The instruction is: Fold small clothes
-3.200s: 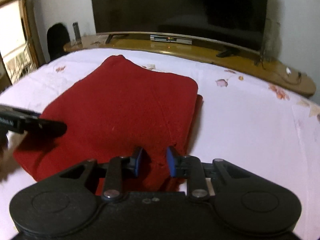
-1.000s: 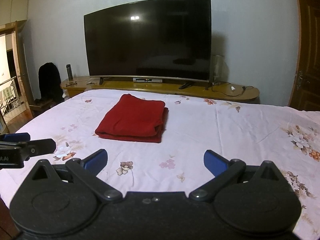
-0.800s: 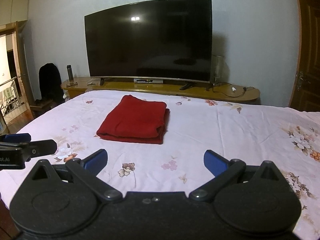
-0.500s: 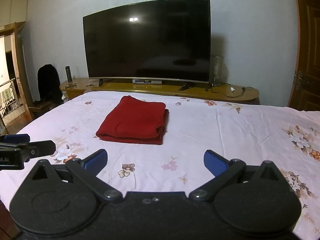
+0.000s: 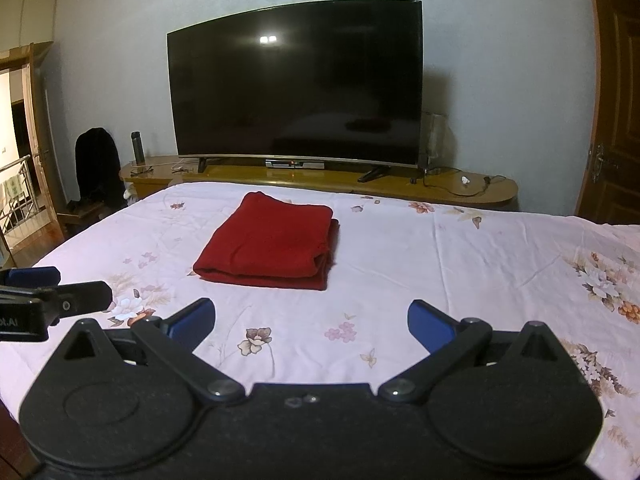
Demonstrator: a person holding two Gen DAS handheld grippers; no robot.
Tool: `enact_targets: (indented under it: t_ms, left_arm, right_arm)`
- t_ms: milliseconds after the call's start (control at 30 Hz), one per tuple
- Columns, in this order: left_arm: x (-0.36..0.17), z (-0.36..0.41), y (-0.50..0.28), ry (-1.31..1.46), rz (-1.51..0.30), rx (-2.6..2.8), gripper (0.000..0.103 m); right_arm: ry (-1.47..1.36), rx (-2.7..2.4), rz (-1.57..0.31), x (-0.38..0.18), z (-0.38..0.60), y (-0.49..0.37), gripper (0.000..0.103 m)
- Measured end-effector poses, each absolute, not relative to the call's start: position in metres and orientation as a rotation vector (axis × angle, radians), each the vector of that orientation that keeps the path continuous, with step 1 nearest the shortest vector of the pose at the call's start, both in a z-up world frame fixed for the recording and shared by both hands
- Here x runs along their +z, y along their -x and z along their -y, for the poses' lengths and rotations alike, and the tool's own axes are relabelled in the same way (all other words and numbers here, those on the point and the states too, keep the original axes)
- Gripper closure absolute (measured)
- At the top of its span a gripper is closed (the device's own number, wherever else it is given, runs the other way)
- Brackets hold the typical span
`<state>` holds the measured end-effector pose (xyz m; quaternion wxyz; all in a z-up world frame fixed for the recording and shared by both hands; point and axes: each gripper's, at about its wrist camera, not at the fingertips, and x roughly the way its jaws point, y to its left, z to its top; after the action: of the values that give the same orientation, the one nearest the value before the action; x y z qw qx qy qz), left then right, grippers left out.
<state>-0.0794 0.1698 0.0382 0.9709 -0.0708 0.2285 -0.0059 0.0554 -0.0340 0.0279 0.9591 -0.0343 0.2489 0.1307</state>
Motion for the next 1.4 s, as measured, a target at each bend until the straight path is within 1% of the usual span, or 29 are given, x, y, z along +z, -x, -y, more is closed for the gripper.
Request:
enact_targets:
  t_ms: [1400]
  left_arm:
    - [0.042, -0.159, 0.074, 0.116, -0.460, -0.028, 0.000]
  right_arm:
    - [0.067, 0.266, -0.506, 0.024, 0.036, -0.058, 0.001]
